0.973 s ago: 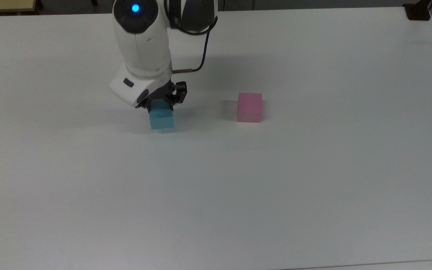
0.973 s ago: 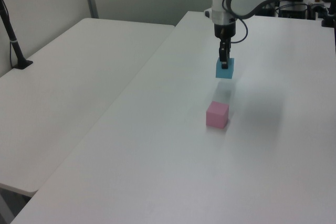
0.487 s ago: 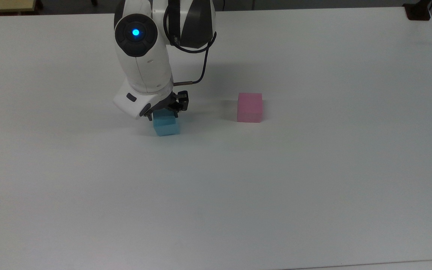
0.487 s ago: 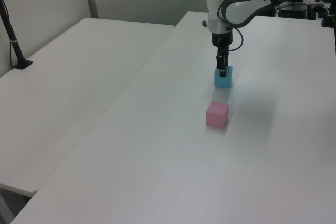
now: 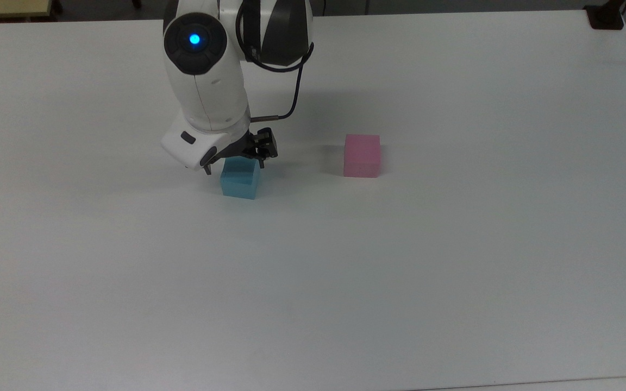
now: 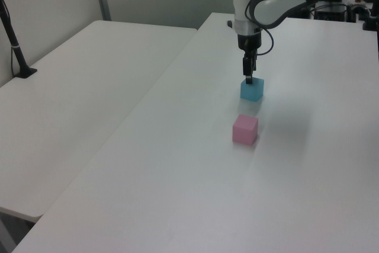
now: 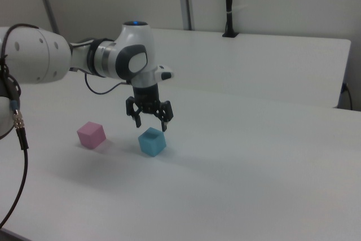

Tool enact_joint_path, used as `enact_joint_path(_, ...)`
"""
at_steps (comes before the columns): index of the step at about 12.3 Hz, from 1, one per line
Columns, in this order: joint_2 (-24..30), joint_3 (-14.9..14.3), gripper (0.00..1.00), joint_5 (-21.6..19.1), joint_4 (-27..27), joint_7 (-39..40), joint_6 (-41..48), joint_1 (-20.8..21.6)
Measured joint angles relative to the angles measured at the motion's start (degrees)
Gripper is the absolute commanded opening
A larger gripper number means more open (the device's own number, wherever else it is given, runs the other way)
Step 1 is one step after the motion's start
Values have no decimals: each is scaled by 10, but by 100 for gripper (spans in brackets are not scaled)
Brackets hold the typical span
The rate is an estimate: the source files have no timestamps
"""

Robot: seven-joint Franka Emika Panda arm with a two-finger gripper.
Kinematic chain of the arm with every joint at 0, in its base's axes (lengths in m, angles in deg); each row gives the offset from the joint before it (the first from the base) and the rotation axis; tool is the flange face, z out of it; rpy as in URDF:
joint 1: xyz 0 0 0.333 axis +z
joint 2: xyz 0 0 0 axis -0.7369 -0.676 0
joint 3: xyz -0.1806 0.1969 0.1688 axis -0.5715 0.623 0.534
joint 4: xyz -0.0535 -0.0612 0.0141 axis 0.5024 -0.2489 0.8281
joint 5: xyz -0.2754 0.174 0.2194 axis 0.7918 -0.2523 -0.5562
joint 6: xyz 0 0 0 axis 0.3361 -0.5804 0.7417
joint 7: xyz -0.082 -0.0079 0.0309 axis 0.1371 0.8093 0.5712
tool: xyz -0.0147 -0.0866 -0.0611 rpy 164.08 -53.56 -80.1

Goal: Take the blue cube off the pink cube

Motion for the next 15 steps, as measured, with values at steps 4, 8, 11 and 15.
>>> enact_joint_path(4, 75, 1, 100, -24, -11, -49, 59, 1)
enact_joint_path(8, 193, 3, 100, -24, -14, -86, 189, 6)
enact_joint_path(11, 248, 1, 100, -24, -10, -92, 239, 10)
enact_joint_path(15, 269, -68, 100, -24, 1, -98, 241, 75)
